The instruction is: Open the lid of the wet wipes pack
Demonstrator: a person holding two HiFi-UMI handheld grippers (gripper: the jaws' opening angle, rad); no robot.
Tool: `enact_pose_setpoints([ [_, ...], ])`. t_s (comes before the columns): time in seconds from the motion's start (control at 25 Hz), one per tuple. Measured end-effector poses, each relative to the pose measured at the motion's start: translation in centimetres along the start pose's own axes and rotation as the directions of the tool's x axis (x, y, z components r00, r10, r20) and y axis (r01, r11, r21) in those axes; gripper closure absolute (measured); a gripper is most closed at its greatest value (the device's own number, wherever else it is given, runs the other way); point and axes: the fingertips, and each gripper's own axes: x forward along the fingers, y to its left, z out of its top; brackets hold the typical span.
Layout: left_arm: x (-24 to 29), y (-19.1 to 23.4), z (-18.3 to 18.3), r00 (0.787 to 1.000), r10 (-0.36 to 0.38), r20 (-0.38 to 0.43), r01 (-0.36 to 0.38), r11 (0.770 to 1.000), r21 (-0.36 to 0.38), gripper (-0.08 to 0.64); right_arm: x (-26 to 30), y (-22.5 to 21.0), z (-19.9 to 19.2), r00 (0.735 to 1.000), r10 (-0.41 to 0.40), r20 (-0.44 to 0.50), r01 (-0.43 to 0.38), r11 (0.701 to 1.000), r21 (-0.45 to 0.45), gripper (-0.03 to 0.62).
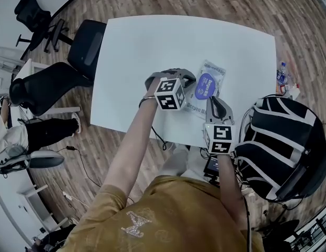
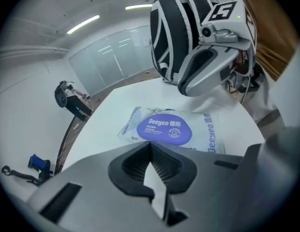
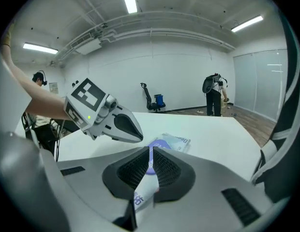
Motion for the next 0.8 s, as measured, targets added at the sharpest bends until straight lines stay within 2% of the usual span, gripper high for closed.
enact_pose_setpoints([
  [0.16,0.6,-0.8,-0.4,0.996,-0.085,-0.024,0.087,0.993,0.085,0.554,0.8,-0.1,-1.7,0.998,0.007,-0.061,-0.007,1.000,-0.003,0.583],
  [0.32,1.0,-1.4,-0.6,0.988,-0.146,-0.040,0.150,0.979,0.137,0.553,1.4,0.5,-2.0,0.993,0.064,-0.103,-0.064,0.998,0.007,0.557],
  [0.48,1.4,-1.8,-0.8,0.979,-0.193,-0.063,0.201,0.963,0.179,0.552,2.1,0.8,-3.3,0.975,0.070,-0.212,-0.099,0.987,-0.127,0.458],
  [0.64,1.3,-1.5,-0.9,0.974,-0.213,-0.077,0.226,0.944,0.240,0.552,3.3,-0.5,-3.2,0.965,0.047,-0.257,-0.116,0.959,-0.258,0.446],
  [0.8,1.4,-1.2,-1.0,0.968,-0.231,-0.101,0.251,0.927,0.280,0.551,4.6,-1.8,-3.5,0.943,0.054,-0.330,-0.171,0.926,-0.337,0.352],
])
